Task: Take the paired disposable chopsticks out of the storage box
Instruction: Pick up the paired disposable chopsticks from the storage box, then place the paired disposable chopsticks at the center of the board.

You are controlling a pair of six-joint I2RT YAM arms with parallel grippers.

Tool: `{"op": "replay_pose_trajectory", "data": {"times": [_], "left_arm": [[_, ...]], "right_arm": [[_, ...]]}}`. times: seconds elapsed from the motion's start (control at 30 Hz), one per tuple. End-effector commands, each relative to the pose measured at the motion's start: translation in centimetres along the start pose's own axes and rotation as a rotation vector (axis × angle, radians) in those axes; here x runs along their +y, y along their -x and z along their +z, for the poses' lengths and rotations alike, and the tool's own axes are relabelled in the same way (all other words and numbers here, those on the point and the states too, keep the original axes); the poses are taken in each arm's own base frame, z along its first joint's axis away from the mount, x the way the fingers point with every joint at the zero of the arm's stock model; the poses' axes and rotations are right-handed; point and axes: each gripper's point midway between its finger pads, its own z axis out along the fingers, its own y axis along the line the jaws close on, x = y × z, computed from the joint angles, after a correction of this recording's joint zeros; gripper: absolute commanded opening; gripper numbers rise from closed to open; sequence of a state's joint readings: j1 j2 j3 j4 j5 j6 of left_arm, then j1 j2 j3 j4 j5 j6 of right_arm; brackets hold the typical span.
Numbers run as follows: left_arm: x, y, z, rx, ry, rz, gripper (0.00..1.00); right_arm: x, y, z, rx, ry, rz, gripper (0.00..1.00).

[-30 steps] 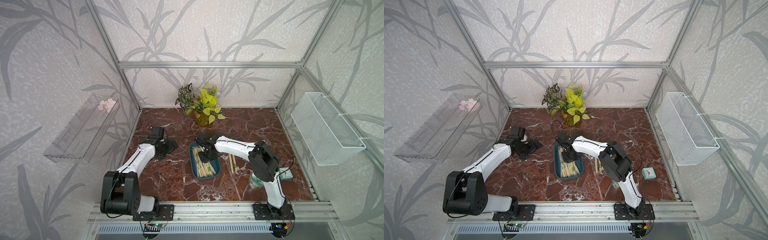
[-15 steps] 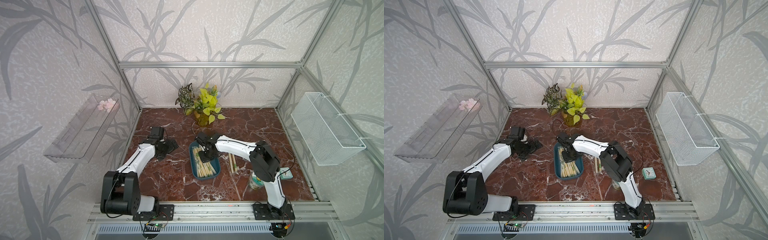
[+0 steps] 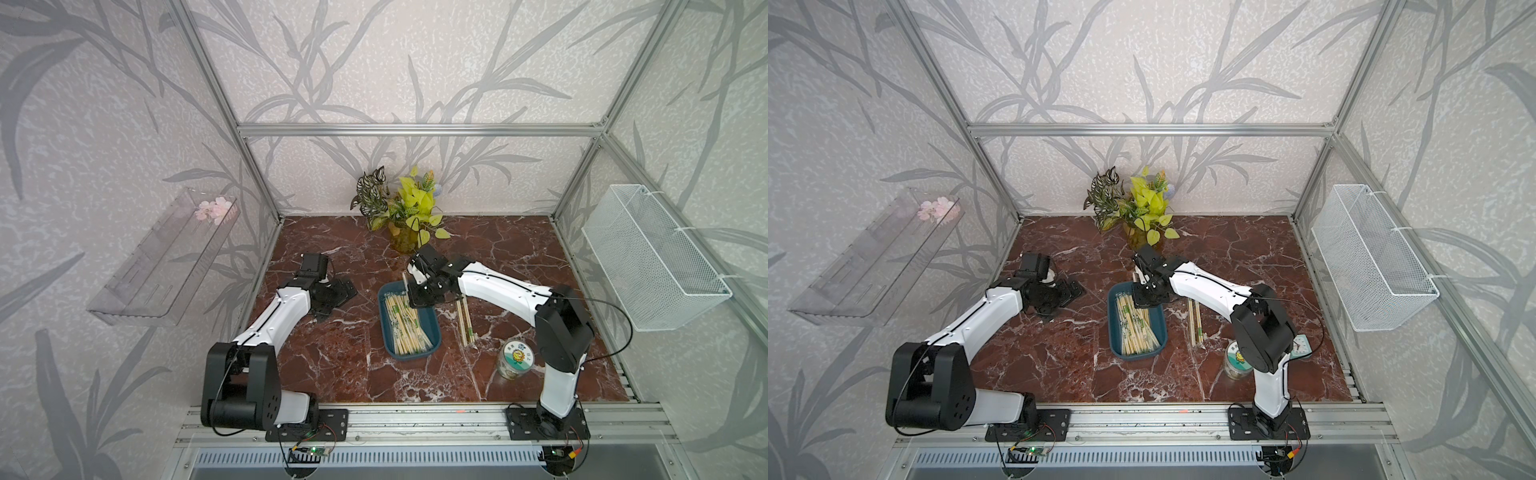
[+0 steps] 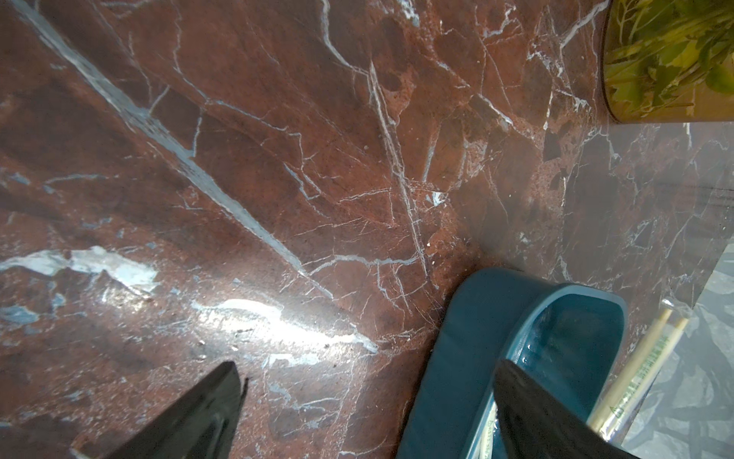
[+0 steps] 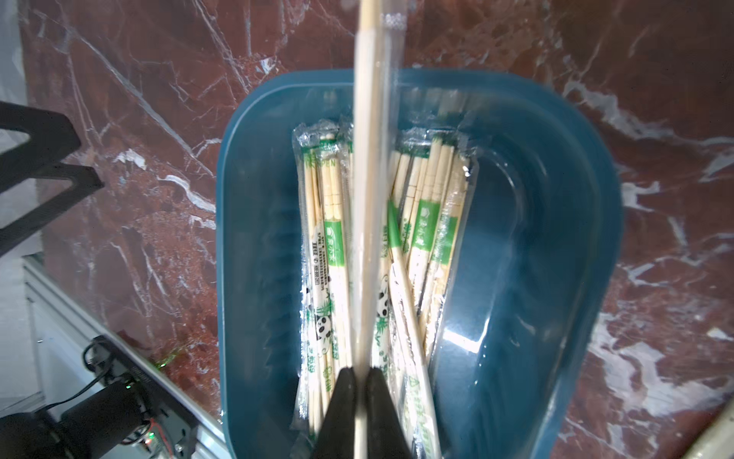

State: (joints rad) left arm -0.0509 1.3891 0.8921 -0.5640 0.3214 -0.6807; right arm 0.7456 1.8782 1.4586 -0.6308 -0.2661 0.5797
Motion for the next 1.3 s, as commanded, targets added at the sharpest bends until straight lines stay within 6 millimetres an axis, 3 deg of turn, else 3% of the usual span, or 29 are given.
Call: {"op": "replay_pose_trajectory", "data": {"times": [0.0,0.2,0.3,0.33,0.5,0.77,0.8,1.03,1.27], "left_arm": [[-0.4,0.2,-0.4,-0.006,-0.021,0.008,0.99],[-0.7,0.1,-0.5,-0.010,-0.035,-0.003,0.99],[-0.8,0.1,-0.6,-0.010,-0.043,-0.010,0.99],[-0.9,0.1,-0.6,-0.011,-0.048,-0.013,0.99],[-1.2,-0.2,-0.9,-0.016,-0.057,-0.018,0.99],[-1.4,-1.0,-0.8,-0.008,-0.063,-0.027,0.99],[-1.4,-1.1,-0.8,-0.010,-0.061,-0.026,0.99],[-1.1,-1.7,-0.5,-0.006,-0.056,-0.031,0.99],[-1.3,-1.5,-0.5,-0.011,-0.062,-0.028,0.99]], "right_arm": [[1.2,1.1,-1.9,-0.050,0.122,0.047,0.06],[-1.4,1.6,-4.1,-0.097,0.081,0.081,0.06],[-3.6,1.6,-4.7,-0.115,0.028,0.100,0.06],[-4.1,1.7,-5.8,-0.139,0.010,0.100,0.06],[-7.7,1.2,-6.5,-0.140,-0.133,0.082,0.07],[-11.2,-0.7,-4.6,-0.072,-0.268,0.051,0.07],[-11.8,-1.2,-3.6,-0.045,-0.278,0.060,0.07],[-13.2,-2.6,-1.0,0.019,-0.300,0.079,0.07],[-14.2,-3.2,-0.3,0.035,-0.334,0.089,0.10]]}}
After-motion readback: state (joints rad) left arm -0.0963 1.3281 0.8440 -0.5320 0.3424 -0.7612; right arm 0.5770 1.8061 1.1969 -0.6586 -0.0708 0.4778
